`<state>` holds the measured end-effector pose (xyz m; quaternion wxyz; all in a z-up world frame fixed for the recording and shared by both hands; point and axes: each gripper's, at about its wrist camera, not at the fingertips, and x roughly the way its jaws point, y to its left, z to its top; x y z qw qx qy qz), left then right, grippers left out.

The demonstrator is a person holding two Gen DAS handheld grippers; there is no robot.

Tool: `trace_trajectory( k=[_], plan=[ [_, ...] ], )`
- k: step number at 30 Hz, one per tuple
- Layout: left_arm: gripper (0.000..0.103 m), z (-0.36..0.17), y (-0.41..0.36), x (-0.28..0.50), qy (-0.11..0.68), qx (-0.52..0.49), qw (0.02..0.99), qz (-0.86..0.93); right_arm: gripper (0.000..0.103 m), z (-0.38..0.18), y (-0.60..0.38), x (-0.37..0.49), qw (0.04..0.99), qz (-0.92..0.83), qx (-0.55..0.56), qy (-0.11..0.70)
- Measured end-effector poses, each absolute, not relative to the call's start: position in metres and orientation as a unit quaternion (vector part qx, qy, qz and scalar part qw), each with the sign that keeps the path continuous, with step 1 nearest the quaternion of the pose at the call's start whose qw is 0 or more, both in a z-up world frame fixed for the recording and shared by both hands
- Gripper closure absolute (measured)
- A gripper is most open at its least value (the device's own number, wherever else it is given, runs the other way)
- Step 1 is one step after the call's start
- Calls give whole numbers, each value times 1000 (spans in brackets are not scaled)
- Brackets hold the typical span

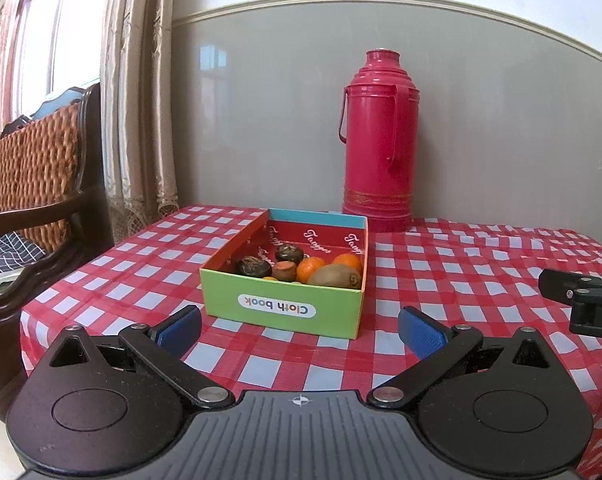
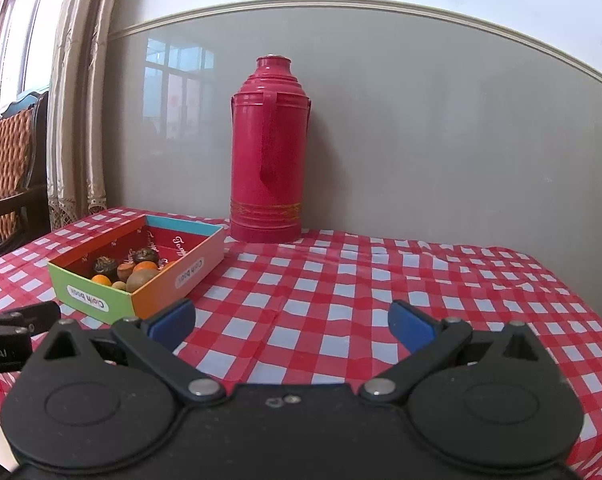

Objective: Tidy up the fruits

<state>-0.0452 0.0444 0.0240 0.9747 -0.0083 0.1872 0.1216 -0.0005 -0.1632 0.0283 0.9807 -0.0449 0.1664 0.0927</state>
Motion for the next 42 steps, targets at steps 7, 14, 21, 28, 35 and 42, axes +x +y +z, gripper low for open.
trace_trajectory(
  k=[7, 14, 21, 28, 35, 42],
  plan=[
    [0, 24, 44, -45, 188, -9, 974, 123, 6, 27, -162, -1, 980, 95, -52, 168],
    [0, 24, 47, -46, 190, -15, 974, 123, 6, 27, -161, -1, 979, 98, -56, 171],
    [0, 24, 47, -45, 191, -14, 974, 122, 6, 27, -162, 1, 978, 99, -54, 175],
    [0, 24, 46, -45, 190, -13, 974, 121, 6, 27, -162, 1, 978, 98, -54, 175],
    [0, 23, 46, -45, 189, -13, 974, 121, 6, 27, -162, 0, 978, 99, -54, 176],
    [0, 23, 47, -44, 188, -13, 975, 121, 6, 27, -162, 1, 977, 101, -54, 177]
  ],
)
